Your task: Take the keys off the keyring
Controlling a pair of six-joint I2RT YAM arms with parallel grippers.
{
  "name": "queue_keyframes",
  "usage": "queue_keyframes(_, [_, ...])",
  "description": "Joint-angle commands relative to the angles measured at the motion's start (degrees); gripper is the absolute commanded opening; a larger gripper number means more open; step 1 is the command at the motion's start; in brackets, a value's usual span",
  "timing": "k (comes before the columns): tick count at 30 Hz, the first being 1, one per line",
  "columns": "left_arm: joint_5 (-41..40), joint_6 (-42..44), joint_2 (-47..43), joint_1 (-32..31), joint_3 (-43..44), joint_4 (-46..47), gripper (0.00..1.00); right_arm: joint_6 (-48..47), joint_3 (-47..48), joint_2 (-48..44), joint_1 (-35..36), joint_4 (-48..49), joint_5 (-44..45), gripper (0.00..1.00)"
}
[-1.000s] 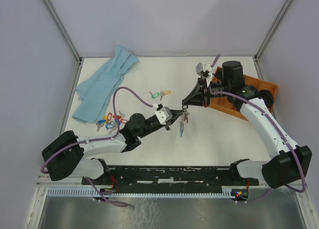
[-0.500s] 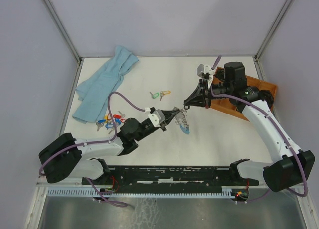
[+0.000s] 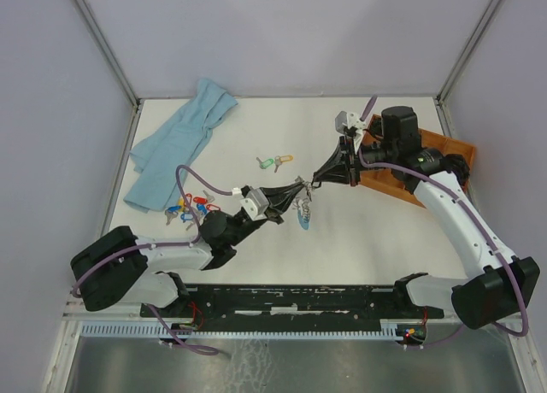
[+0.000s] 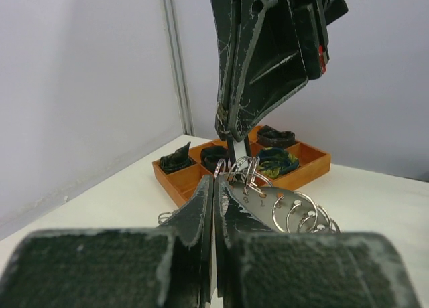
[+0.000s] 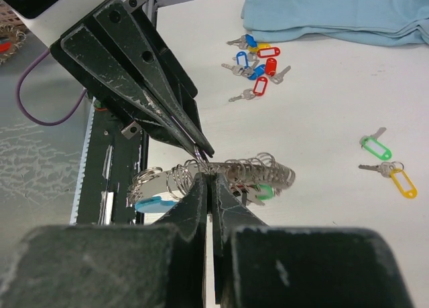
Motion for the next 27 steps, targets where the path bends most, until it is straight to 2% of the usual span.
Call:
queue_keyframes(1, [-2.5, -3.4, 1.3, 0.2, 0.6, 13.8, 0.03, -1.0, -0.3, 0.1, 1.2, 1.2, -4.4, 0.01])
queue_keyframes(5, [-5.2, -4.5, 2.9, 0.2, -1.0, 17.6, 0.03, 1.0, 0.3, -0.8, 1.3, 2.5, -6.3, 0.01])
queue_keyframes(13, [-7.4, -9.1, 6.8, 0.2, -4.0, 21.3, 0.03, 4.6, 1.0, -1.5, 0.7, 3.9, -3.6, 0.01])
queue_keyframes(20, [-5.6, -12.2, 10.9, 0.2, -3.5, 23.1, 0.04, 6.2, 0.1, -1.1, 0.7, 6.0, -3.7, 0.01])
queue_keyframes(22, [-4.4, -12.3, 11.2, 0.2, -3.6, 23.0, 0.13, 6.1, 0.0, -1.1, 0.6, 5.9, -3.7, 0.01])
queue_keyframes(24, [-3.2, -11.8, 11.1, 0.3, -4.0, 23.0, 0.28, 5.9, -0.1, -1.0, 0.6, 5.9, -3.8, 0.01])
queue_keyframes(27, [-1.6, -10.9, 9.5, 0.7, -5.2, 21.6, 0.38, 5.2, 0.0, -1.0, 0.7, 5.3, -4.0, 0.01])
